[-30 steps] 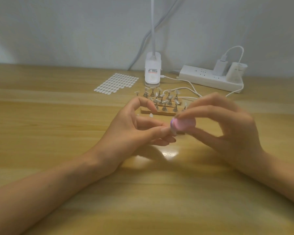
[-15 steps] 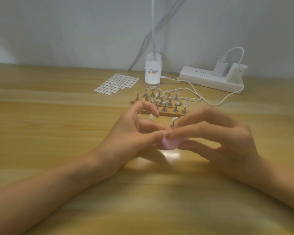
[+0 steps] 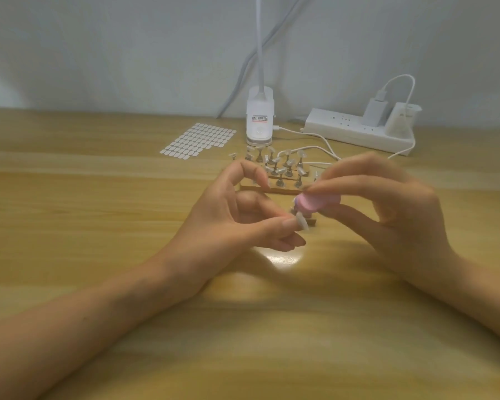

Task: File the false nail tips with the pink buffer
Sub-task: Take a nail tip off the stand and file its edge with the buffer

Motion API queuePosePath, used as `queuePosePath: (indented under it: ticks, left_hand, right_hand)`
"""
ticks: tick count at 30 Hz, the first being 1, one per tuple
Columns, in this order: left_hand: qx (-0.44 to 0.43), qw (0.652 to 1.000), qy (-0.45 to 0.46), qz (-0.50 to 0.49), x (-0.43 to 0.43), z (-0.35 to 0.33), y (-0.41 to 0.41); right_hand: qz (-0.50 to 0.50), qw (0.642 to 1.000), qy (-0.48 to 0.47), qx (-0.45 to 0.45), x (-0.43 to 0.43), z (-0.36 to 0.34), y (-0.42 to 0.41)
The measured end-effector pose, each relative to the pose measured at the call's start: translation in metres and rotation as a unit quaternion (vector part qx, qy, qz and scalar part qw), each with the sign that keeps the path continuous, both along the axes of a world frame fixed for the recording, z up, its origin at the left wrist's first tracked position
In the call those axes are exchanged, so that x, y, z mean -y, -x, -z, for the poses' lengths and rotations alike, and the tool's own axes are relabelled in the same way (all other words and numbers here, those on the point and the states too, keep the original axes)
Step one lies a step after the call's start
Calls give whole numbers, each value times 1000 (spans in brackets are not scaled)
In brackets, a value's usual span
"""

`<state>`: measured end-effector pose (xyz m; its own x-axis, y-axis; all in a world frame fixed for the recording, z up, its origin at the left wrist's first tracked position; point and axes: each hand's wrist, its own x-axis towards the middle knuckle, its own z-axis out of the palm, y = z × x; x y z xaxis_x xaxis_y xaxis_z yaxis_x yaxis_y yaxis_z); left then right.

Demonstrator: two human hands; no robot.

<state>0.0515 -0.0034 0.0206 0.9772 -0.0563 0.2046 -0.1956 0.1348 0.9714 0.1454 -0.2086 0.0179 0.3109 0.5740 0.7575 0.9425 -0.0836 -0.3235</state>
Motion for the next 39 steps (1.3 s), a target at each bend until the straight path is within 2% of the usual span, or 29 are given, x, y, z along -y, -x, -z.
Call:
queuePosePath:
  ticks: [2, 5, 24, 28, 31, 39]
  left_hand:
    - [-4, 1000, 4, -1, 0, 0, 0]
    - [-7, 1000, 8, 2, -1, 0, -1]
    - [-20, 1000, 20, 3, -3, 3, -3]
    - [-31, 999, 25, 6, -4, 0, -3]
    - [-21, 1000, -9, 9, -4, -1, -2]
    - [14, 999, -14, -41, -4, 0, 0]
  right_hand:
    - [-7, 1000, -9, -11, -1, 0, 2]
    - [-27, 999, 17, 20, -3, -1, 6]
    - [-25, 997, 33, 69, -3, 0, 9]
    - [18, 1000, -4, 22, 1, -2, -6]
    - [22, 999, -40, -24, 2, 0, -8]
    - [8, 997, -40, -62, 1, 5, -4]
